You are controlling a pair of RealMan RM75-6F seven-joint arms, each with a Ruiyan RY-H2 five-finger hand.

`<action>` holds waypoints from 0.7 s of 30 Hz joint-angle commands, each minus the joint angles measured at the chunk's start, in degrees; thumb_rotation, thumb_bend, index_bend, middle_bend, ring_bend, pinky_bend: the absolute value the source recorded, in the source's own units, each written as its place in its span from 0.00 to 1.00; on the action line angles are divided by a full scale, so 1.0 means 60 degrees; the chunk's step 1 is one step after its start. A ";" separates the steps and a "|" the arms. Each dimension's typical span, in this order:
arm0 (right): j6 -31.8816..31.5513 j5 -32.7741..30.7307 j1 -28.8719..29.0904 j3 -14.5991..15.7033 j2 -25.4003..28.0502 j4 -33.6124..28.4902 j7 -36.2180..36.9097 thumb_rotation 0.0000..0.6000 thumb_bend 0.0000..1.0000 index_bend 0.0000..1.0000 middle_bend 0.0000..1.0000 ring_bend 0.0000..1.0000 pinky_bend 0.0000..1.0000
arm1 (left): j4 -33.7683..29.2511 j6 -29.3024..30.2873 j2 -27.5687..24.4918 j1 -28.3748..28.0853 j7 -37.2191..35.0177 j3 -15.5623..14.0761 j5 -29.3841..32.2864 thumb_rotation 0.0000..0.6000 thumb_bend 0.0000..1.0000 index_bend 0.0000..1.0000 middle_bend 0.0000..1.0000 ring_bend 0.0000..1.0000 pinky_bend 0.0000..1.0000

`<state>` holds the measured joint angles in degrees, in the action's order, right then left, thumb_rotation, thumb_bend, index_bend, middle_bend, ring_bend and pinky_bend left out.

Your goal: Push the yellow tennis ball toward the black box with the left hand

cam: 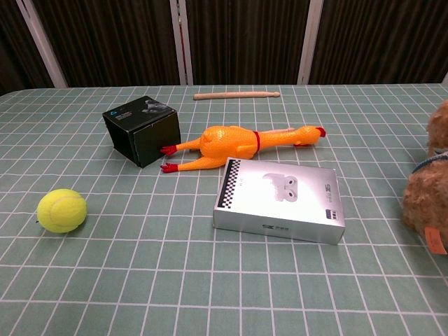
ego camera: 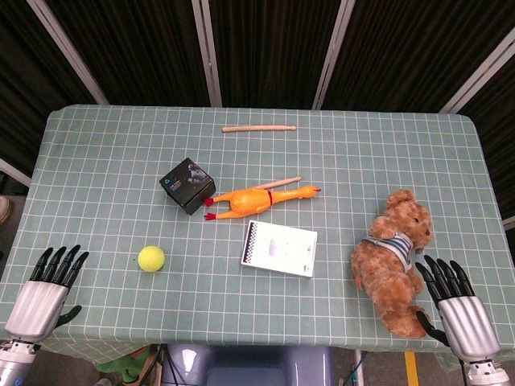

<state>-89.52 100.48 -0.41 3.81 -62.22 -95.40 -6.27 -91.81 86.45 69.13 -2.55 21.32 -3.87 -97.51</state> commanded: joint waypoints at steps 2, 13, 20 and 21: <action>-0.0020 0.0004 -0.0016 0.0010 0.0008 0.0005 0.0007 1.00 0.34 0.00 0.00 0.00 0.00 | 0.0003 -0.0024 0.0007 -0.0017 0.0020 -0.0006 -0.0015 1.00 0.09 0.02 0.03 0.00 0.00; -0.0072 -0.0007 -0.0088 0.0039 -0.0038 0.0009 -0.0147 1.00 0.34 0.00 0.00 0.00 0.00 | 0.0345 -0.0563 0.0224 -0.0479 -0.0097 -0.0018 -0.0351 1.00 0.34 0.33 0.35 0.17 0.33; -0.0243 0.0068 -0.0155 0.0056 0.0013 -0.0003 -0.0044 1.00 0.34 0.00 0.00 0.00 0.00 | 0.1038 -0.1106 0.0869 -0.0893 -0.0244 -0.0141 -0.0728 1.00 0.33 0.44 0.65 0.37 0.59; -0.0239 0.0052 -0.0149 0.0048 0.0023 -0.0004 -0.0011 1.00 0.34 0.00 0.00 0.00 0.00 | 0.1080 -0.1262 0.0952 -0.0911 -0.0175 -0.0163 -0.0640 1.00 0.33 0.45 0.66 0.38 0.59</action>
<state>-90.95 100.85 -1.32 4.13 -62.13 -95.43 -6.44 -85.83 79.92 74.07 -7.58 20.11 -4.56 -101.65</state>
